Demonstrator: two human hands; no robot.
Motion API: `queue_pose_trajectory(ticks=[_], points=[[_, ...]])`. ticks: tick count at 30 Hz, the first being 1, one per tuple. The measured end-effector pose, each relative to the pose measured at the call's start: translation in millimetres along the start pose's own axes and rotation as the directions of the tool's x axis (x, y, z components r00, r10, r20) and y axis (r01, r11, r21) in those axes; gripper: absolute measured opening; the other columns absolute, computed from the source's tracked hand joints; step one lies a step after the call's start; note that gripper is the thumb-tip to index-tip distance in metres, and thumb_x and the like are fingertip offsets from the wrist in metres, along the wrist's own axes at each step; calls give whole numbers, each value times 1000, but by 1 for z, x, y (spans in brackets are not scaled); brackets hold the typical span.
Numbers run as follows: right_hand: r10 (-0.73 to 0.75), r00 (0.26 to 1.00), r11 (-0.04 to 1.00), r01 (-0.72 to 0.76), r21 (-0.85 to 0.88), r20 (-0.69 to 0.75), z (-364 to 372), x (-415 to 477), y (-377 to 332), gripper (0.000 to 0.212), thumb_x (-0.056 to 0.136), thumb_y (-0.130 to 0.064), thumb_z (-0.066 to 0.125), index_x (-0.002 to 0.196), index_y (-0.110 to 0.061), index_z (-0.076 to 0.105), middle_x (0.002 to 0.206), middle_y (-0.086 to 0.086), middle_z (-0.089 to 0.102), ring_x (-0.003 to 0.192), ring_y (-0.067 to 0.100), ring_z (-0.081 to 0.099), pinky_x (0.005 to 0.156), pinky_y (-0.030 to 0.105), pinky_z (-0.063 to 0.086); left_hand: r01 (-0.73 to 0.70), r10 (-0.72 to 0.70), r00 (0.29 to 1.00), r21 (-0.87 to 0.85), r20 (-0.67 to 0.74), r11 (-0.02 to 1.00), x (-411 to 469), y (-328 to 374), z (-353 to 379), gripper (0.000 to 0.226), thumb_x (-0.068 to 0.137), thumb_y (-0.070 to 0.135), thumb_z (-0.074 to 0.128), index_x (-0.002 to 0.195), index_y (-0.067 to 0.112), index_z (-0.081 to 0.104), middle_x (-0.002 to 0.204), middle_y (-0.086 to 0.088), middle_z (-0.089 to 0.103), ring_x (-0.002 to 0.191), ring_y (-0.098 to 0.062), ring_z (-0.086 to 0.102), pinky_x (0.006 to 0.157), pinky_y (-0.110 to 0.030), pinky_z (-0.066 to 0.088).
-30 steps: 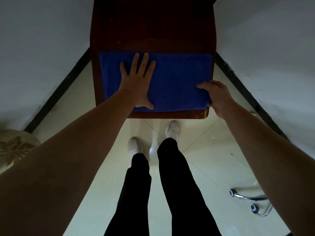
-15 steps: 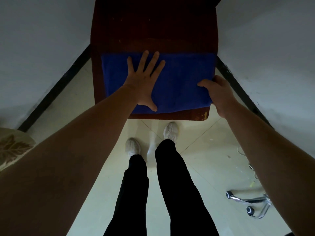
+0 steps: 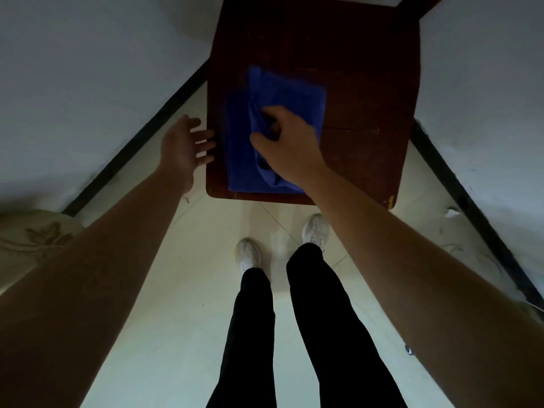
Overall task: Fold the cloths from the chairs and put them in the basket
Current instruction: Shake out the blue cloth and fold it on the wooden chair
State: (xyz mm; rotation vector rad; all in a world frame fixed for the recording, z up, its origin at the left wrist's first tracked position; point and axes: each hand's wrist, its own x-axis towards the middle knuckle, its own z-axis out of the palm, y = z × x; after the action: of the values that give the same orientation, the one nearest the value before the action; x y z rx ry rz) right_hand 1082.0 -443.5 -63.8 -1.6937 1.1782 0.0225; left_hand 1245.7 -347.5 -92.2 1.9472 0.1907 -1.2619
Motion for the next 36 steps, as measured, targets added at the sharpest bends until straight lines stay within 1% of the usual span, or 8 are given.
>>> queue_pose_trajectory(ticks=[5, 9, 13, 18, 25, 28, 32, 36], points=[[34, 942, 993, 6, -118, 334, 52, -6, -5, 46, 97, -34, 57, 139, -16, 51, 103, -6, 69, 80, -2, 61, 69, 5, 42, 86, -81, 994, -65, 74, 994, -2, -5, -10, 49, 102, 49, 27, 125, 16, 55, 114, -6, 67, 107, -22, 64, 90, -41, 53], [76, 986, 993, -60, -104, 151, 32, -15, 15, 30, 96, -27, 56, 125, -21, 62, 107, -9, 70, 89, 3, 64, 82, 13, 48, 53, -53, 994, 0, 94, 999, -9, -6, -4, 38, 102, 42, 33, 116, 16, 59, 110, -5, 68, 101, -19, 65, 85, -36, 53], [189, 971, 976, -203, -81, -147, -4, -21, 46, 27, 95, -25, 56, 121, -24, 64, 100, -13, 65, 81, 1, 58, 64, 0, 38, -29, 15, 994, 132, 104, 991, -14, -10, 0, 21, 95, 27, 50, 108, 14, 61, 109, -11, 68, 101, -28, 66, 86, -42, 57], [337, 924, 939, -343, -6, -180, -17, -14, 67, 57, 80, -56, 62, 126, -24, 56, 113, -5, 65, 96, 12, 63, 78, 30, 52, -190, 150, 981, 470, 123, 862, -15, -17, 13, 17, 89, 35, 64, 82, 20, 59, 90, 1, 63, 95, -26, 64, 87, -42, 55], [513, 858, 778, -477, 410, 24, 1, -8, 59, 28, 87, -22, 64, 114, -19, 59, 106, -3, 63, 97, 19, 62, 76, 36, 52, 97, -121, 966, 117, 227, 988, -18, -24, 27, 44, 79, 25, 71, 120, 14, 60, 118, -2, 66, 105, -24, 64, 93, -44, 54], [543, 837, 700, -496, 514, 67, -5, -9, 61, 25, 82, -17, 60, 106, -17, 64, 104, 2, 68, 93, 21, 63, 71, 34, 50, 162, -164, 954, 27, 252, 986, -22, -26, 27, 49, 71, 24, 68, 119, 21, 60, 115, 0, 68, 104, -24, 65, 91, -45, 55], [537, 833, 670, -518, 532, 135, -15, -17, 57, 23, 64, -23, 60, 85, -16, 64, 105, 14, 70, 100, 35, 65, 90, 58, 52, 159, -167, 952, 50, 258, 986, -34, -21, 23, 35, 78, 20, 63, 113, 25, 62, 112, 2, 69, 102, -24, 66, 85, -44, 57], [490, 863, 657, -458, 599, 121, -37, -32, 32, 22, 74, -15, 57, 91, -21, 69, 108, 6, 72, 100, 30, 67, 88, 50, 54, 128, -126, 954, 13, 272, 992, -62, 3, 20, 36, 81, 16, 60, 116, 26, 61, 113, 4, 70, 101, -23, 67, 78, -41, 59]])
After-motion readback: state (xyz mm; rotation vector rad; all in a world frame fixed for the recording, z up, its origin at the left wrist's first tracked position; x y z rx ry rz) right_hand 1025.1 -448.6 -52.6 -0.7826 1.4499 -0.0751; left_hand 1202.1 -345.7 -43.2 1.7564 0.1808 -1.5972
